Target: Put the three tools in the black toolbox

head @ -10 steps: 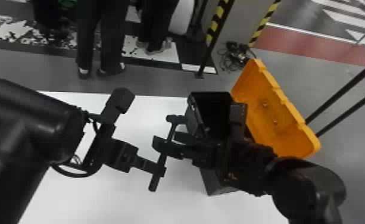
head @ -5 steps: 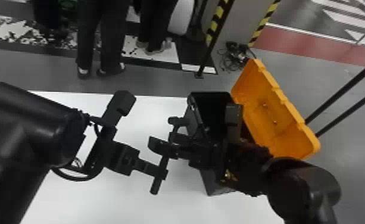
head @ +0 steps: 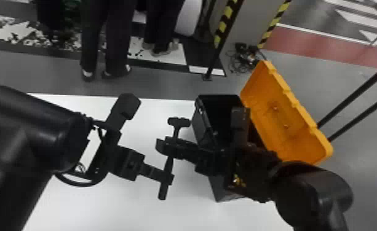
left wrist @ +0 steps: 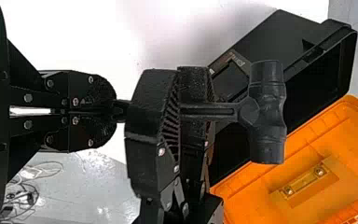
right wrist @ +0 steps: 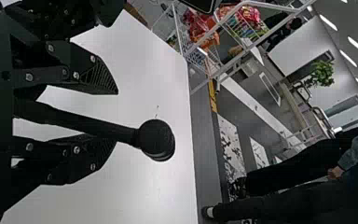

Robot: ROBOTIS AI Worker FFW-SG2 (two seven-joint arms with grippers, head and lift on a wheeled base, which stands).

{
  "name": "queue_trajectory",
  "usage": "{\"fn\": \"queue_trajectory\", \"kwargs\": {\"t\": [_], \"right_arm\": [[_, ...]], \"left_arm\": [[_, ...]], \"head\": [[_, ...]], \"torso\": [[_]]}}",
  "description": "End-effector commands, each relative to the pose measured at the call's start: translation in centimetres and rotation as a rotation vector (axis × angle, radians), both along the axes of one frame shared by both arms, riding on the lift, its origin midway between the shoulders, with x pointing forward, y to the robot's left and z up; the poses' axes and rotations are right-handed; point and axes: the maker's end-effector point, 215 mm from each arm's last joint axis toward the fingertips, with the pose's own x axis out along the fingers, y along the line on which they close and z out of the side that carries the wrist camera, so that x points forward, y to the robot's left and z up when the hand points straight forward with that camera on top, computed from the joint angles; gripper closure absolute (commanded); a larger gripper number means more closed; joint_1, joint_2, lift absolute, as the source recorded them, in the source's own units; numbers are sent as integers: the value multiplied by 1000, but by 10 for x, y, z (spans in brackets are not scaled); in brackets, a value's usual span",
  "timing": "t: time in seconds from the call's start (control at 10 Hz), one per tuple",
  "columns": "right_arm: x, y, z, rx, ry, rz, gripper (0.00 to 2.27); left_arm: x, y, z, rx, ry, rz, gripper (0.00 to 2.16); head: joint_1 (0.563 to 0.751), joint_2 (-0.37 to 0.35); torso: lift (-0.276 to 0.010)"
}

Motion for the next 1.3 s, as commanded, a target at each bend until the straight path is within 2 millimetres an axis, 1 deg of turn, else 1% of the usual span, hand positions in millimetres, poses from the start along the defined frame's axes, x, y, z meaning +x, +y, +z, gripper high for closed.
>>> {"fn": "queue_trajectory", "kwargs": {"t": [0.0, 0.6, 0.7, 0.8, 0.9, 1.0, 1.2], "right_arm": [[1, -2, -1, -8, -3, -4, 2219], [3, -7, -1, -20, -10, -19, 2219], [3, -8, -2, -20, -9, -21, 2219], [3, -9, -2, -21, -9, -23, 2219], [3, -9, -2, -20, -7, -23, 2219], [2, -9, -3, -19, -6, -24, 2219], [2, -10, -2, -17, -7, -28, 2219]], "left_arm": [[1, 0, 1, -3, 1, 4, 1720], [-2, 2, -3, -3, 11, 12, 1717], [-1, 3, -4, -1, 11, 17, 1585], [-2, 3, -5, -1, 15, 17, 1065], [-3, 3, -5, -2, 15, 14, 316], [-2, 3, -3, -4, 12, 16, 120], [-3, 5, -3, -5, 10, 25, 93]], "head": [[695, -316], [695, -317], [695, -317], [695, -319], [695, -320], [695, -323], [695, -323]], "torso": [[-55], [-55], [-55], [-55], [-55], [-55], [-55]]}}
